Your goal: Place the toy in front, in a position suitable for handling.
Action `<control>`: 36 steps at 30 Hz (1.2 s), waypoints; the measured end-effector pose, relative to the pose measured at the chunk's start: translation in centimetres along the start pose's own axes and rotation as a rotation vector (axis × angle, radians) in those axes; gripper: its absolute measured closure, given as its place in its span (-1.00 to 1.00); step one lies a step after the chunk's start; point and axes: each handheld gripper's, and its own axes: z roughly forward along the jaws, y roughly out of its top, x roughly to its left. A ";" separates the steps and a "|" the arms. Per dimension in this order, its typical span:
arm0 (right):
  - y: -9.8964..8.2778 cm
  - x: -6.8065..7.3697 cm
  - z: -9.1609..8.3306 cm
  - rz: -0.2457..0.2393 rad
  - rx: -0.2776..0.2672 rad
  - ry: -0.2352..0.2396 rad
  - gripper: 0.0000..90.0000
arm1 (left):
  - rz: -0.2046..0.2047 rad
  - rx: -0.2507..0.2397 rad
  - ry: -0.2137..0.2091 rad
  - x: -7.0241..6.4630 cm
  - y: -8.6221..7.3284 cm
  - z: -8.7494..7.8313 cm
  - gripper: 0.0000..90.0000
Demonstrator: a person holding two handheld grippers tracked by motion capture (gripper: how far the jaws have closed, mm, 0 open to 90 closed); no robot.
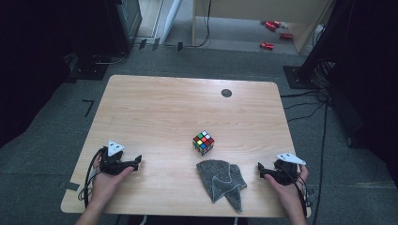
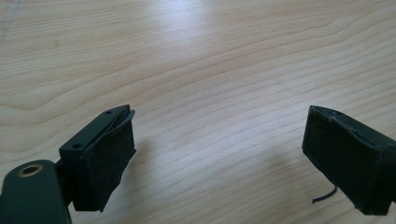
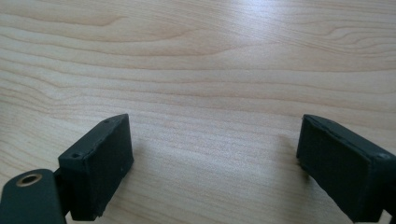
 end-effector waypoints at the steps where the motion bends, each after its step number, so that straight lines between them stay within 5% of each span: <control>1: 0.0 0.0 0.0 0.000 -0.001 0.001 -0.78 | 0.003 -0.003 -0.011 -0.3 0.1 0.0 -0.78; 11: -0.2 0.1 0.1 -0.003 -0.018 0.000 -0.81 | 0.047 -0.039 -0.096 -3.9 1.0 0.3 -0.78; 27: -0.2 0.1 0.1 -0.004 -0.017 0.002 -0.81 | 0.054 -0.054 -0.131 -5.1 1.4 0.6 -0.78; 36: 0.4 1.8 -0.9 -0.015 -0.062 0.113 -0.80 | 0.070 -0.051 -0.145 -5.6 1.5 0.7 -0.78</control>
